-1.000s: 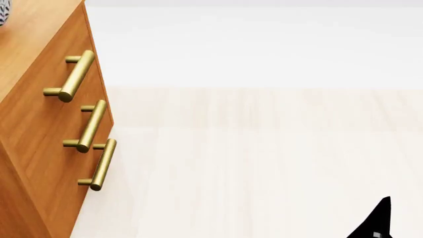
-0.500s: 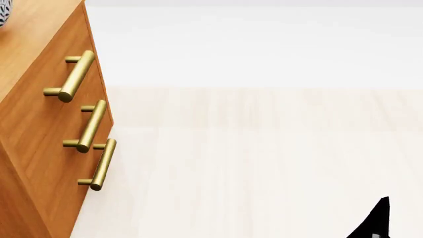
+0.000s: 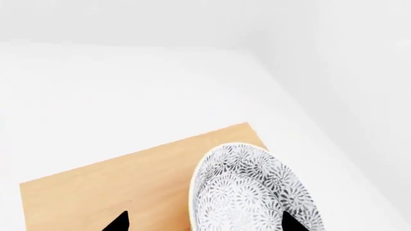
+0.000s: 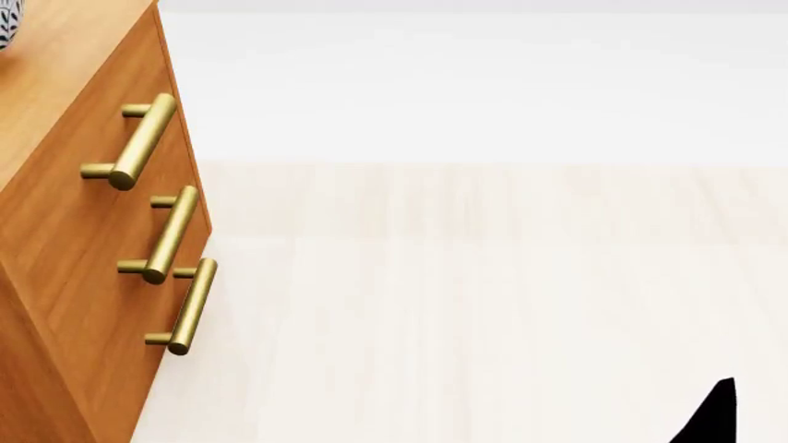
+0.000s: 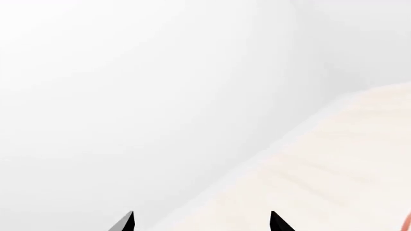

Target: Put the bowl on top of the cabinet.

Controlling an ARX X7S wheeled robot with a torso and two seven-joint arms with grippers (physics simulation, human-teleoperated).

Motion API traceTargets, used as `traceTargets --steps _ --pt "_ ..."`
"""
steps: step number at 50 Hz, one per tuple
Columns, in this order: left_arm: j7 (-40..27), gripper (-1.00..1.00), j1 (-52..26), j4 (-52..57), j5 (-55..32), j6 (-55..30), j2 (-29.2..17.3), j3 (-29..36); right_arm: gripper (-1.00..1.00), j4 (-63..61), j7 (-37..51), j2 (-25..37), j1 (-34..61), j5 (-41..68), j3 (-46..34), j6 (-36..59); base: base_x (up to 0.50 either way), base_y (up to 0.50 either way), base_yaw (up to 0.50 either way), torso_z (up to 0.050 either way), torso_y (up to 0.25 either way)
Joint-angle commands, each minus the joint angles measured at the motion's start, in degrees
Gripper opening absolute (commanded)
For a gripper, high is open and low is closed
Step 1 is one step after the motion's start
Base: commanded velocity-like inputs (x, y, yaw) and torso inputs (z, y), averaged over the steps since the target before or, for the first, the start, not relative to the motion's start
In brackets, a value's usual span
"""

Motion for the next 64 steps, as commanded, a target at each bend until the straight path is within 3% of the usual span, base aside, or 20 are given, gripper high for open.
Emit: traceTargets --steps 1,15,30,31,64 --pt "1.5 1.00 1.1 13.7 2.2 -9.5 3.8 6.5 1.00 -1.9 -0.6 0.2 -1.8 -0.2 0.1 -0.8 0.00 0.00 0.00 0.000 0.000" --pt "4.5 1.00 4.9 24.0 -5.3 -16.0 4.7 17.2 1.00 -3.3 -0.3 -0.4 -3.0 -2.8 -0.2 -1.8 0.00 0.00 0.00 0.000 0.000" --pt "6.9 1.00 4.0 22.3 -12.5 -15.4 4.9 23.2 1.00 -2.1 0.4 -1.1 -1.3 -5.1 -1.5 -0.5 0.00 0.00 0.00 0.000 0.000" --pt "6.9 1.00 3.7 22.3 -12.3 -15.7 4.8 26.2 1.00 -2.1 0.4 -1.1 -1.3 -5.1 -1.5 -0.5 0.00 0.00 0.00 0.000 0.000" --pt "-4.5 1.00 1.0 33.6 -39.1 -20.5 4.7 48.9 1.00 -3.0 0.4 -1.2 -2.0 -5.7 -1.6 -0.8 0.00 0.00 0.00 0.000 0.000"
